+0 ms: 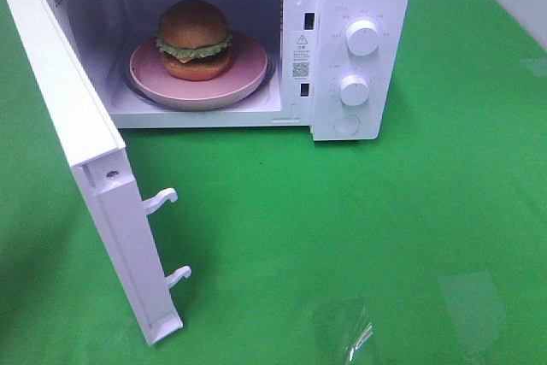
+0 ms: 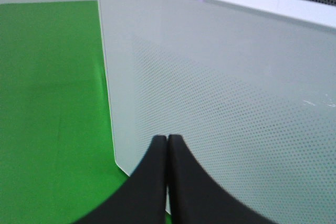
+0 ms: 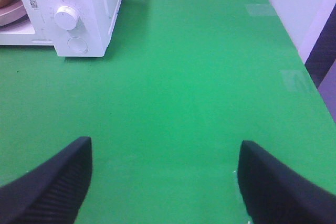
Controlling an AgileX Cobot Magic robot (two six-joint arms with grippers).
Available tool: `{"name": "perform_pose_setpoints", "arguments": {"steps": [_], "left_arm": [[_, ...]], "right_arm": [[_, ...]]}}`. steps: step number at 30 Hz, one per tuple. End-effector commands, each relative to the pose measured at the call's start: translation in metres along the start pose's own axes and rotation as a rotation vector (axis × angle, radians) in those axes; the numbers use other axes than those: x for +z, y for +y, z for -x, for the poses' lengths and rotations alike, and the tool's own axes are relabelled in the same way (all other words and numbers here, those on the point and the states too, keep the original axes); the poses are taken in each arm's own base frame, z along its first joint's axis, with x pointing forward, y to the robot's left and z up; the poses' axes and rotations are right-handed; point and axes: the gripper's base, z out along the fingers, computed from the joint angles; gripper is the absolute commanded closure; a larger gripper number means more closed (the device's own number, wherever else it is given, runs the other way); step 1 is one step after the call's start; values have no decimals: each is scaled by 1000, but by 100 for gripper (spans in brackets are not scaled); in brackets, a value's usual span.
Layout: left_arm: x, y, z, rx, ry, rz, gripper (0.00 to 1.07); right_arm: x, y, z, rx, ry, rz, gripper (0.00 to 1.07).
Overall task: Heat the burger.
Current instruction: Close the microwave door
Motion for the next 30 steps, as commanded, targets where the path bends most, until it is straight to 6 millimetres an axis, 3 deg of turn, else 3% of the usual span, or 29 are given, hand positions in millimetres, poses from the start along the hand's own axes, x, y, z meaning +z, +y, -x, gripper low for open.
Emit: {"name": "perform_pose_setpoints", "arguments": {"steps": [1,7,22,30], "left_arm": [[3,0,2,-14,-20,-16,107],[14,-12,1,-18,-23,-67,107],[44,-52,-22,-21,46,-109,107],[65,-74,-19,-14,38,-133,107]], "right_arm": [[-4,-1,-2,3,-30,-5,35],[-4,-1,-2,3,-30,-5,35],[-4,-1,-2,3,-30,-5,35],[-4,-1,-2,3,-30,-5,35]]}}
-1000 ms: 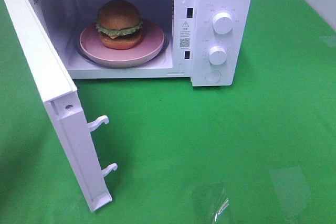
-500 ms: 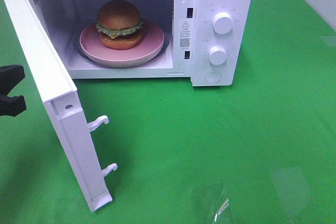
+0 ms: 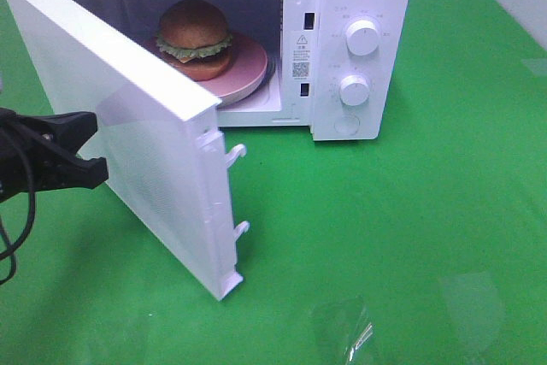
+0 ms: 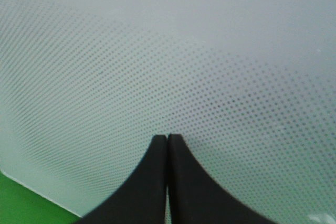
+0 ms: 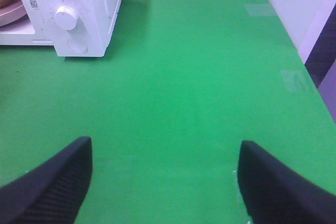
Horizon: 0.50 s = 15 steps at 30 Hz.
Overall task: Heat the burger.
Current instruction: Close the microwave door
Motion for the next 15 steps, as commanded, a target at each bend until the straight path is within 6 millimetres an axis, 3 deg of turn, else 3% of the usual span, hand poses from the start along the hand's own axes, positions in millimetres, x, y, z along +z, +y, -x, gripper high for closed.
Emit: {"name": "perform_pose_setpoints", "arguments": {"steps": [1,10,12,15], "left_arm": [[17,-13,9,-13,-38,2,107],[46,-35,18,-17,-52,33,107],[61,-48,22,20,-28,22,107],[65,-51,25,24,-33,19,107]], "right_arm": [[-4,-1,-2,3,-30,-5,35],[-4,-1,-2,3,-30,-5,35],[-4,-1,-2,3,-30,-5,35],[-4,-1,-2,3,-30,-5,35]]}}
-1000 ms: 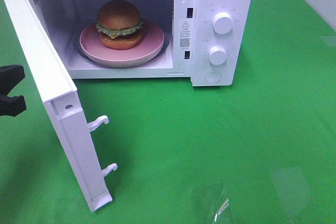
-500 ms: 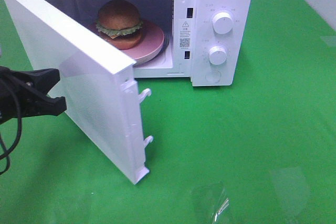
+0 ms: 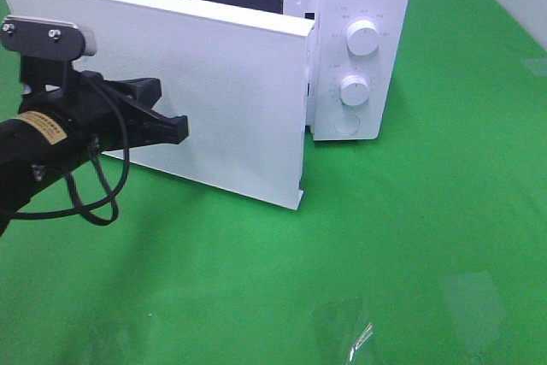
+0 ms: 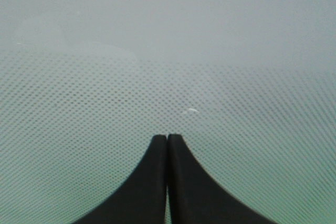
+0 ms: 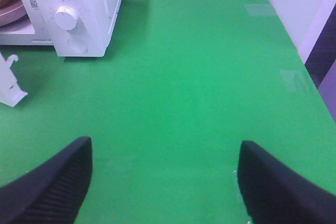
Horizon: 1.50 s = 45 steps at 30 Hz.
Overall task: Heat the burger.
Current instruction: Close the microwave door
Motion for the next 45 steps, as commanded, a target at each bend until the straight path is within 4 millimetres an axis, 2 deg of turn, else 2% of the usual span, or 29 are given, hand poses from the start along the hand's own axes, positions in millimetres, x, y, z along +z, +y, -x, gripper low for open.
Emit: {"name": "perform_pose_setpoints", "arguments": {"steps": [1,8,10,15,17,24,26,36,42,44,45], "left_arm": [[17,-14,11,23,-4,-1,107],[40,-24,21,7,2,46,107],[54,-28,28,-20,10,54,107],[63,-30,34,-44,-9,63,107],[75,-33,39,-56,-23,61,107],[91,-39,40,-64,-17,49,107],[103,-43,42,-71,-20,41,107],[119,-45,48,-56,-51,64,107],[121,-44,46,-72,-38,84,107],[117,-62,42,-55,-2,32,107],[117,-62,42,-55,-2,32,107]], "right_arm": [[-4,-1,-1,3,-31,-5,35],[-4,-1,-1,3,-31,-5,35],[-4,-1,-1,3,-31,-5,35],[-4,-1,-1,3,-31,-5,35],[-4,-1,-1,3,-31,-5,35],[-4,-1,-1,3,-31,-5,35],[-4,-1,-1,3,-31,-5,35],[-4,-1,-1,3,-31,-5,35],[-4,-1,-1,3,-31,-5,35],[-4,-1,-1,2,-31,-6,35],[-4,-1,-1,2,-31,-6,35]]}}
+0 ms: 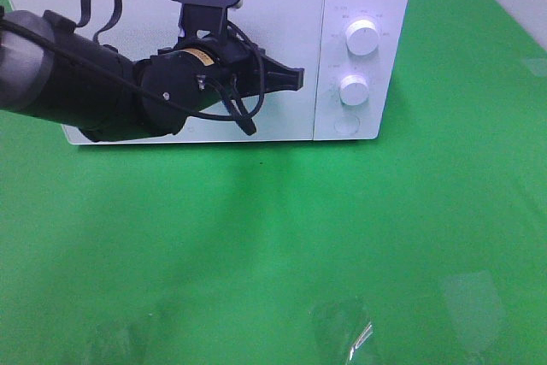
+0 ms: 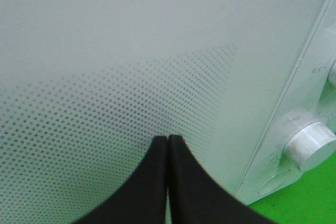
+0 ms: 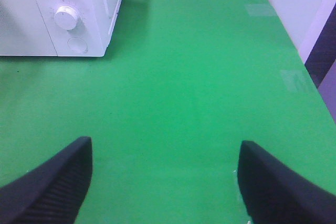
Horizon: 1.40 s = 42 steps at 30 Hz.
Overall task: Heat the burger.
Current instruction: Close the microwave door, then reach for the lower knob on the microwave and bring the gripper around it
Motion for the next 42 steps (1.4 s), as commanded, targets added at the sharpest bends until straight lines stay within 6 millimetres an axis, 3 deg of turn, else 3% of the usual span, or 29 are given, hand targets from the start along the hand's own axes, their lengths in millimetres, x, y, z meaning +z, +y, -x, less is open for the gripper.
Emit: {"name": "perform_pose_setpoints", "arguments": {"steps": [1,4,9,10,11,12,13,14,16,18,19,20,26,35,39,42], "left_arm": [[0,-9,11,-38,-70,14,107],[-1,-15,9,-34,-50,-6,107],[-8,-43,-8,-11,91,-105,106],[-11,-50,-13,-4,137,-133,99],[-11,-50,-13,-4,137,-133,99],[-13,-54,-18,9,192,-160,83],[-13,-54,-18,9,192,-160,83],[-15,-57,-23,18,250,-184,61],[-15,-57,-23,18,250,-184,61],[-23,-62,-29,24,374,-235,14],[-23,-62,-29,24,374,-235,14],[-28,-64,-28,24,432,-262,4],[-45,-65,-15,26,515,-319,5],[-80,-63,-1,235,691,-426,5],[-98,-58,3,292,798,-441,5],[-105,-42,12,239,868,-382,5]], "right_arm": [[-4,-1,-1,2,-31,-6,35],[-4,-1,-1,2,-31,-6,35],[-4,-1,-1,2,-31,-6,35],[-4,-1,-1,2,-31,-6,35],[-4,-1,-1,2,-31,-6,35],[-4,-1,-1,2,-31,-6,35],[-4,-1,-1,2,-31,-6,35],[-4,-1,-1,2,-31,-6,35],[-4,-1,-1,2,-31,-6,35],[-4,-1,-1,2,-31,-6,35],[-4,-1,-1,2,-31,-6,35],[-4,-1,-1,2,-31,-6,35],[-4,-1,-1,2,-31,-6,35],[-4,-1,-1,2,-31,-6,35],[-4,-1,-1,2,-31,-6,35],[-4,-1,-1,2,-31,-6,35]]}}
